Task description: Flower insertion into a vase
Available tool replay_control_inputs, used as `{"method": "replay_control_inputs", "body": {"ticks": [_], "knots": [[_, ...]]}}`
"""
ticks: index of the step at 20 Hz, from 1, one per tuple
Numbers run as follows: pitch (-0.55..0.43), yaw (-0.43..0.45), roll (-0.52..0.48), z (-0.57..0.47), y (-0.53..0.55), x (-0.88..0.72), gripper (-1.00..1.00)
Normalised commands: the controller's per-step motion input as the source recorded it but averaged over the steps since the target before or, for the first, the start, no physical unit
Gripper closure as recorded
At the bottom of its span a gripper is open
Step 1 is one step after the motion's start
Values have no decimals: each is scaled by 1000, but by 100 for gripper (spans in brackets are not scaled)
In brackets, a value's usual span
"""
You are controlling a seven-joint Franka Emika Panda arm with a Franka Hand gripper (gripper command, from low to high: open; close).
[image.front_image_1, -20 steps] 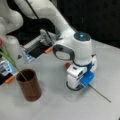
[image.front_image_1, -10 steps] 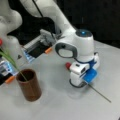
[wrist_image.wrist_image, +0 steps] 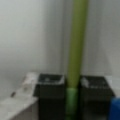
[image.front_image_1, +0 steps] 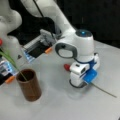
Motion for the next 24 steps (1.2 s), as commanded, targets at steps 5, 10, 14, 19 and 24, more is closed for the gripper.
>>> {"method": "replay_control_inputs", "body": {"ticks": [5, 10, 14, 19, 24], "knots": [[93, 134, -271, -1, -329, -102, 100], [38, 174, -169, 405, -238, -279, 100], [-17, 129, -48, 461, -156, -383, 100], [-40, 80, 29, 302, -201, -390, 100], [-41, 47, 106, 347, -264, -391, 100]]}}
